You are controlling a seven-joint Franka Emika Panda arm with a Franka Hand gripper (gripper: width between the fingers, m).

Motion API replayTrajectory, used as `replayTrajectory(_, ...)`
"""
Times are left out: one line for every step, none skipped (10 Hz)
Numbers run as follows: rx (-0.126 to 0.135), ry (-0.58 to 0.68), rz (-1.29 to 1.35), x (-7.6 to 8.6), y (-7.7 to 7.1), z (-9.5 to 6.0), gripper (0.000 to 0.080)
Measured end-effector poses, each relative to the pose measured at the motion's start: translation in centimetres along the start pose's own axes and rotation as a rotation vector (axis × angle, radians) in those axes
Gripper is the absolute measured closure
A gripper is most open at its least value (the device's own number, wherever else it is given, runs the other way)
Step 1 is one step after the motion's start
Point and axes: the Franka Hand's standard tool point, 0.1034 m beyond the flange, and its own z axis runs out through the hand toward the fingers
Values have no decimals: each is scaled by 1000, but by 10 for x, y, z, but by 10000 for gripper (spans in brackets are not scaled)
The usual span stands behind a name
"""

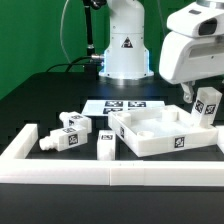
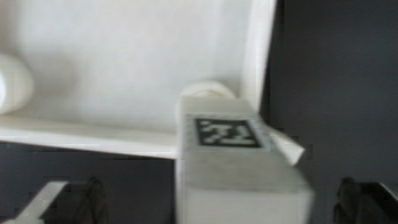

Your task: Assemble one leg

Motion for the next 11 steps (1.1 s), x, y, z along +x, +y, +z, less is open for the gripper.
replayTrajectory(0,0,5,-1,3,1,150)
replayTrajectory(1,-1,4,-1,2,1,150)
replayTrajectory(1,-2,2,-1,0,2,150)
replayTrajectory(1,-2,0,-1,-1,2,271)
replayTrajectory(1,-2,1,-1,0,2,409)
replayTrajectory(2,-2,11,-1,-1,2,409)
replayTrajectory(2,-2,21,-1,-1,2,514)
replayTrajectory(2,-2,22,-1,-1,2,514)
replayTrajectory(5,-2,111,-1,-1,2,514)
replayTrajectory(6,-3,235,-2,-2,2,514)
replayTrajectory(9,1,317,-2,-2,2,513)
